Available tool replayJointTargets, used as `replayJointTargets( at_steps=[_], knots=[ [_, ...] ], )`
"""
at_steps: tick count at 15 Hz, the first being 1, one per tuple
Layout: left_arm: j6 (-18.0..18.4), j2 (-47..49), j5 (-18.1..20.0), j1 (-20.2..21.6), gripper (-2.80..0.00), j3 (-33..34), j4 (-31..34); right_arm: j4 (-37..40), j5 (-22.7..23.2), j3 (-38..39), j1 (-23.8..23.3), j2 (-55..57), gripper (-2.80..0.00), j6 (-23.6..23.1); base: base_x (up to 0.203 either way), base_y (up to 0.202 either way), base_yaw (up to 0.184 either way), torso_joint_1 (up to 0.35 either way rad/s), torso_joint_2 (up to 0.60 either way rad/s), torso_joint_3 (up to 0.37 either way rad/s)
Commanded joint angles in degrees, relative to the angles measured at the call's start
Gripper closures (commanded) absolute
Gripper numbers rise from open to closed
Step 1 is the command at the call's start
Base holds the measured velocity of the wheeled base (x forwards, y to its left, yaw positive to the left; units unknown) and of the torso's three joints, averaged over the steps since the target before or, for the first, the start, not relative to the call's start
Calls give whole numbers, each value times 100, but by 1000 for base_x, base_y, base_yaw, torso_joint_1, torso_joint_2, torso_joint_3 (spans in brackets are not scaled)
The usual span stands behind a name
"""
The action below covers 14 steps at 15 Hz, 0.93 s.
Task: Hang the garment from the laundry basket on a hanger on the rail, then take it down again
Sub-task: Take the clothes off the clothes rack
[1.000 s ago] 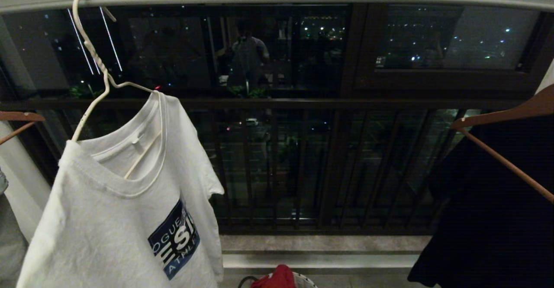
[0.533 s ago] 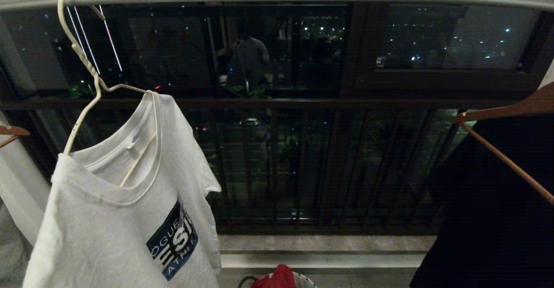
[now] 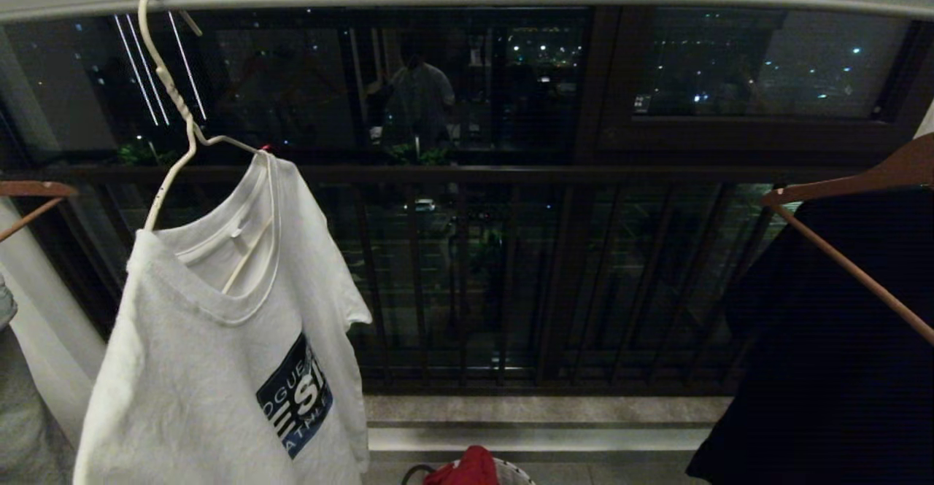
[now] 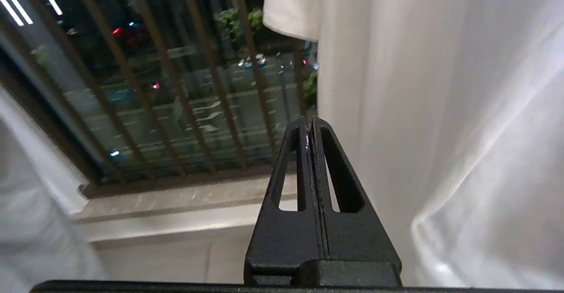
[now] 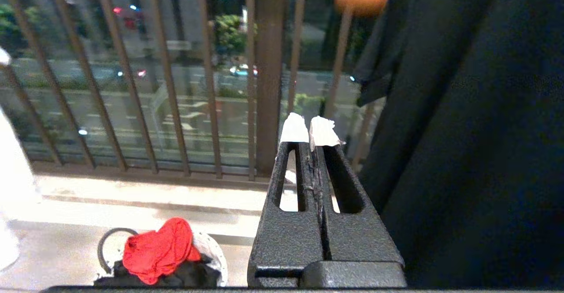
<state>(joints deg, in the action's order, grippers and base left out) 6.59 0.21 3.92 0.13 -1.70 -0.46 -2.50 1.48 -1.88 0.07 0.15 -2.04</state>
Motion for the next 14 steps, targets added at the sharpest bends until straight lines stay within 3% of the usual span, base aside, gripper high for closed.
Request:
replayJointTargets(
  at_steps=[1,3,6,14],
  knots=[
    [136,-12,-88,4,0,185,3,-40,10,205,1,-6,0,-34,0,0,0,0,0,0],
    [80,-12,-102,4,0,179,2,258,-77,205,1,-13,0,-167,0,0,0,0,0,0],
    [-126,-12,-132,4,0,175,2,303,-104,196,1,-15,0,-8,0,0,0,0,0,0],
    [-199,-12,-146,4,0,179,2,276,-121,196,1,-15,0,168,0,0,0,0,0,0]
  ],
)
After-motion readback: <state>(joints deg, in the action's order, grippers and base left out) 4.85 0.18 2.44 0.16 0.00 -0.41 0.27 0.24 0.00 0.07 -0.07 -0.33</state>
